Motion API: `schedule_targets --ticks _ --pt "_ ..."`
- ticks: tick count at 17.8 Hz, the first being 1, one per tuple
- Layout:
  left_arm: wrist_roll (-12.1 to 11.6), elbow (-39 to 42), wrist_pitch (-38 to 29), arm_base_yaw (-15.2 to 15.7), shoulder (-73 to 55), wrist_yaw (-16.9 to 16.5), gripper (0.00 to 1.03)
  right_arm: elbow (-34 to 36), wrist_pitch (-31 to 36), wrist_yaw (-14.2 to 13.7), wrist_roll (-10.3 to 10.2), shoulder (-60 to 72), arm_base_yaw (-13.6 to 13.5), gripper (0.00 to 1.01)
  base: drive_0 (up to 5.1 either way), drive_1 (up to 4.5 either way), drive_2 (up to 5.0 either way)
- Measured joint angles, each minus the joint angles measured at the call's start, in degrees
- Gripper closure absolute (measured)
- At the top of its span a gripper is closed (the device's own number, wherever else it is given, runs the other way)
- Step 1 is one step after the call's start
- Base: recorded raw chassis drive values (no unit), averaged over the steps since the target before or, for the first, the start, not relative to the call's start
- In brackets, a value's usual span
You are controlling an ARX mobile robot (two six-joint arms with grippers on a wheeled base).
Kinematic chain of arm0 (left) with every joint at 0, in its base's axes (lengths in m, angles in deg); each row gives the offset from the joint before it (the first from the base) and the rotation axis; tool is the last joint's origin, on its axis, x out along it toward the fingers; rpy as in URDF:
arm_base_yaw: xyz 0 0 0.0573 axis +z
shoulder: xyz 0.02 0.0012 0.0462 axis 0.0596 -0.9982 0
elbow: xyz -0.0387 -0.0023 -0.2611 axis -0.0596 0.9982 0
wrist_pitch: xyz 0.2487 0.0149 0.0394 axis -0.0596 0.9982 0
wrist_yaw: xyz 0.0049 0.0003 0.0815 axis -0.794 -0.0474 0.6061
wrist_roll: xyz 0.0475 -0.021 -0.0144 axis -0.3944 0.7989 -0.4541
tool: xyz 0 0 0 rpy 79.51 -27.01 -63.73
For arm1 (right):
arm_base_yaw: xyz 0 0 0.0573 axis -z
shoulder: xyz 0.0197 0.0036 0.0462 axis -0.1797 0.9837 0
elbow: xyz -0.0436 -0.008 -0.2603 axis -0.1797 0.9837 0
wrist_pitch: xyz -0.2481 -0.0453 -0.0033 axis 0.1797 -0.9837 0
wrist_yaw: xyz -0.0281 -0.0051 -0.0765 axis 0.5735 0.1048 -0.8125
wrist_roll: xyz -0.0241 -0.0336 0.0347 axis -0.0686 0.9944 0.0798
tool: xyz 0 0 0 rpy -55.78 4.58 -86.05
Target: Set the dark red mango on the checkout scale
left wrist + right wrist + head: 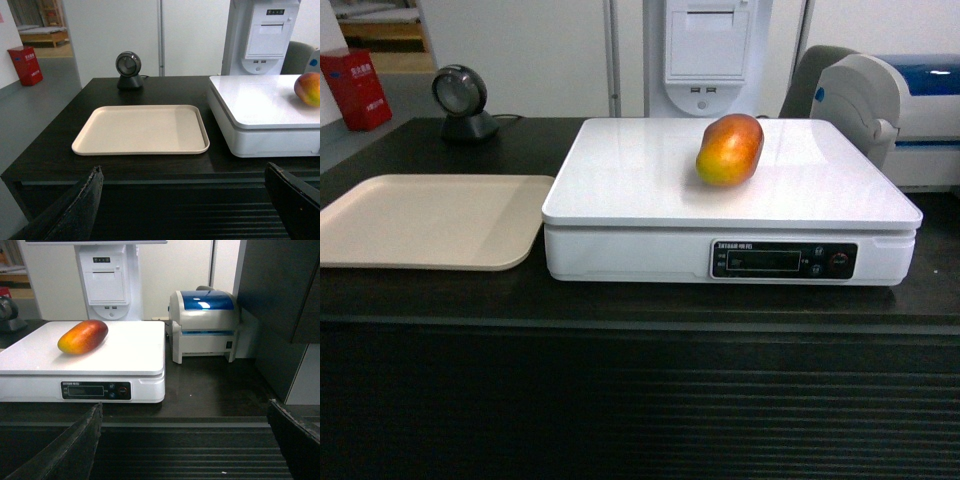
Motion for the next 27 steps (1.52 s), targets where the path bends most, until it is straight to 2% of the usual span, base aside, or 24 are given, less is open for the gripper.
schedule_targets --ticks 27 --pt "0.02 0.0 0.31 0.0 0.0 -0.02 0.05 0.0 -0.28 0.02 0.0 0.0 0.0 0.03 0.0 0.0 0.0"
